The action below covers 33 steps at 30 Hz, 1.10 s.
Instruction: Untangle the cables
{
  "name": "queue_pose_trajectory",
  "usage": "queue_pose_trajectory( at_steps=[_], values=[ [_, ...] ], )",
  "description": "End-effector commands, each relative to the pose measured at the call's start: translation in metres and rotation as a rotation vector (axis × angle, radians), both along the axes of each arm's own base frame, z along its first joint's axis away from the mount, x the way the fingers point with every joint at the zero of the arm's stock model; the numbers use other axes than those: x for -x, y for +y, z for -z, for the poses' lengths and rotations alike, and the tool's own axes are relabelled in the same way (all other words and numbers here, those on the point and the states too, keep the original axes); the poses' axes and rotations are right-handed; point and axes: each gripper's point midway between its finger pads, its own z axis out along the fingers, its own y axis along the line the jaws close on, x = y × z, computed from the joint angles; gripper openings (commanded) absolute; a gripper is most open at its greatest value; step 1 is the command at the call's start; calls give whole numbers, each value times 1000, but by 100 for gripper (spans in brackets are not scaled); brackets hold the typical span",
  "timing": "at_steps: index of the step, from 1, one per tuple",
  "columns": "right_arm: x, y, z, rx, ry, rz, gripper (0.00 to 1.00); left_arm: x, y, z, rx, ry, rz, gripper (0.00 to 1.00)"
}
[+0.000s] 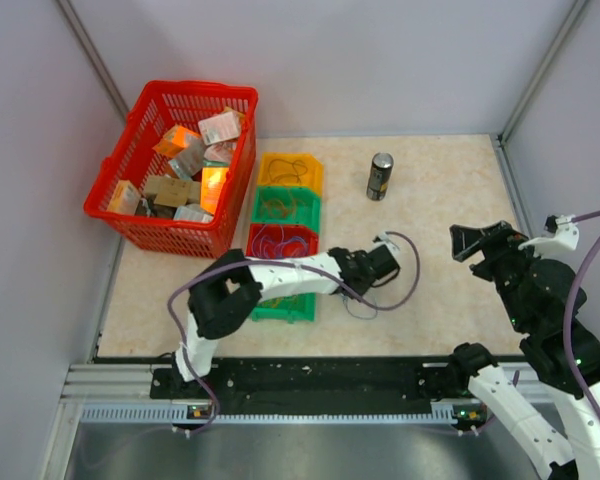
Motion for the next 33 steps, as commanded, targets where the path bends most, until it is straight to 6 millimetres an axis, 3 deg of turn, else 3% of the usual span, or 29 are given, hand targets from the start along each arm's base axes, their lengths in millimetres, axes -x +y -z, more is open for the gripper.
queue_pose_trajectory(
  at_steps=[1, 6, 11, 16, 22, 26, 29, 32, 33],
  values=[
    [-1, 0, -1, -2, -7, -1, 79, -42, 24, -111, 244, -153, -104, 0],
    [-3, 2, 3, -6, 7, -3, 79, -79, 85, -170, 279, -297, -253, 0],
    [-3, 4, 4, -3, 12, -11, 79, -98, 135, -186, 264, -340, -369, 0],
    [-3, 3, 5, -1, 12, -8, 79, -103, 167, -169, 199, -337, -478, 0],
    [-5, 6, 8, 1, 26, -18, 79, -109, 192, -124, 94, -293, -578, 0],
    [-7, 9, 11, 3, 38, -27, 79, -119, 194, -79, 5, -223, -609, 0],
    [-9, 10, 14, 8, 49, -32, 79, -130, 190, -59, -51, -196, -633, 0],
    [-10, 14, 17, 18, 61, -50, 79, -137, 183, -55, -61, -180, -633, 0],
    [-10, 15, 18, 22, 66, -55, 79, -137, 181, -57, -51, -174, -632, 5]
  ],
)
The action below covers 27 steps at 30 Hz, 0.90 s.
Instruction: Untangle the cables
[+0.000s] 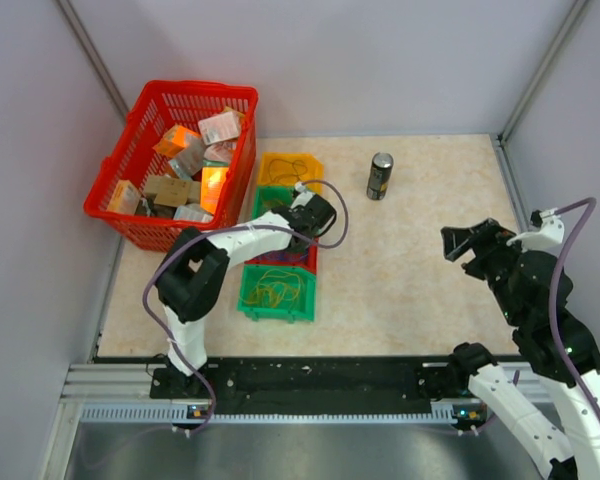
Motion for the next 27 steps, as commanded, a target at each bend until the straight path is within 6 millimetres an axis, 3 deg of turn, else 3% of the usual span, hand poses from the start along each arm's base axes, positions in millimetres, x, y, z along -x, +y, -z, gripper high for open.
queue_pose_trajectory(
  at_steps=[1, 3, 5, 11, 15, 20, 24, 27],
  values=[
    [-4, 7, 2, 2, 8, -30, 79, -12, -13, -27, 70, -46, -24, 16],
    [-4, 7, 4, 6, 13, -30, 79, -9, -15, -46, 125, -73, -15, 40],
    [-5, 7, 7, 8, 19, -28, 79, -4, -14, -68, 178, -110, -5, 55],
    [-12, 11, 12, 14, 50, -35, 79, 13, -19, -168, 432, -305, 106, 74],
    [-17, 18, 19, 29, 75, -63, 79, 29, -28, -236, 631, -471, 247, 79],
    [-19, 37, 22, 61, 91, -178, 81, 71, -46, -331, 892, -680, 536, 84],
    [-18, 48, 7, 121, 36, -271, 91, 108, -36, -409, 1015, -905, 697, 89],
    [-13, 41, -12, 173, -27, -268, 97, 128, -23, -443, 1037, -1037, 765, 91]
  ],
)
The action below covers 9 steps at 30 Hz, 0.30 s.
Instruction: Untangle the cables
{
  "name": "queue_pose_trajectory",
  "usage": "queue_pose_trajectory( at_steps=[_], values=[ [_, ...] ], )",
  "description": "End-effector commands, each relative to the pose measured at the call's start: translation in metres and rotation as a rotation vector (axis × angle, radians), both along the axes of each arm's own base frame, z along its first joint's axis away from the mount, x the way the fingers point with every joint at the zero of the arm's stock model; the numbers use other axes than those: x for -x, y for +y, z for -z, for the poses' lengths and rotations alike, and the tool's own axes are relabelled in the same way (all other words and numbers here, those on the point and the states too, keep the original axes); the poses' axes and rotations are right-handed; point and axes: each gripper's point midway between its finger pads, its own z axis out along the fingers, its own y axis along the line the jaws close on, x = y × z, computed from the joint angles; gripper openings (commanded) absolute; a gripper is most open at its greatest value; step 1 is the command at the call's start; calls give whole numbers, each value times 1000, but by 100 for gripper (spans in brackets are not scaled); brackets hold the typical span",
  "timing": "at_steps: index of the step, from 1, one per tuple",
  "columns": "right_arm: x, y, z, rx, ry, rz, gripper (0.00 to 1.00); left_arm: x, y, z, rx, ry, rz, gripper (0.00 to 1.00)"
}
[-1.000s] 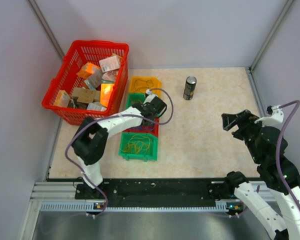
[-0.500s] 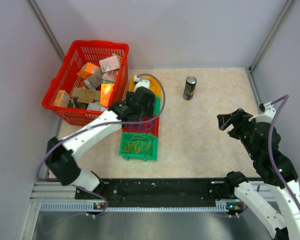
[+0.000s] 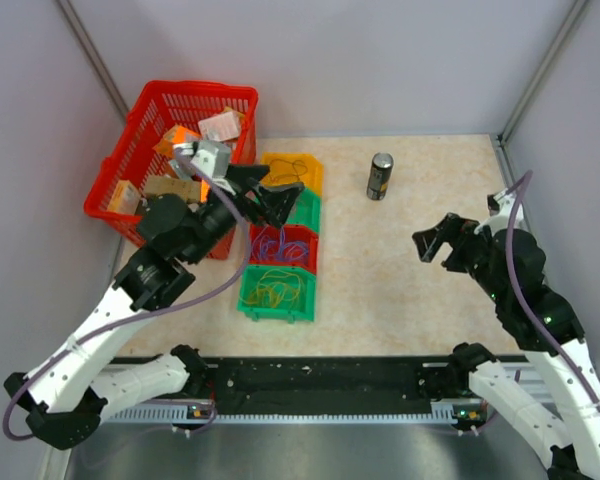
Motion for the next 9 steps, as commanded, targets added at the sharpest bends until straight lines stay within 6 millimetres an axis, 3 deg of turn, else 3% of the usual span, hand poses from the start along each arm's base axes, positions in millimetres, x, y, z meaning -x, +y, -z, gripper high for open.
queue_pose_trajectory(
  at_steps=[1, 5, 9],
  values=[
    [6, -2, -53, 55, -187, -65, 99, 41, 10, -84, 140, -332, 110, 92],
    [23, -20, -91, 69, -345, -22, 99, 50, 26, -95, 162, -403, 73, 99],
    [50, -51, -134, 32, -517, 89, 99, 63, 44, -104, 182, -459, 41, 98]
  ],
)
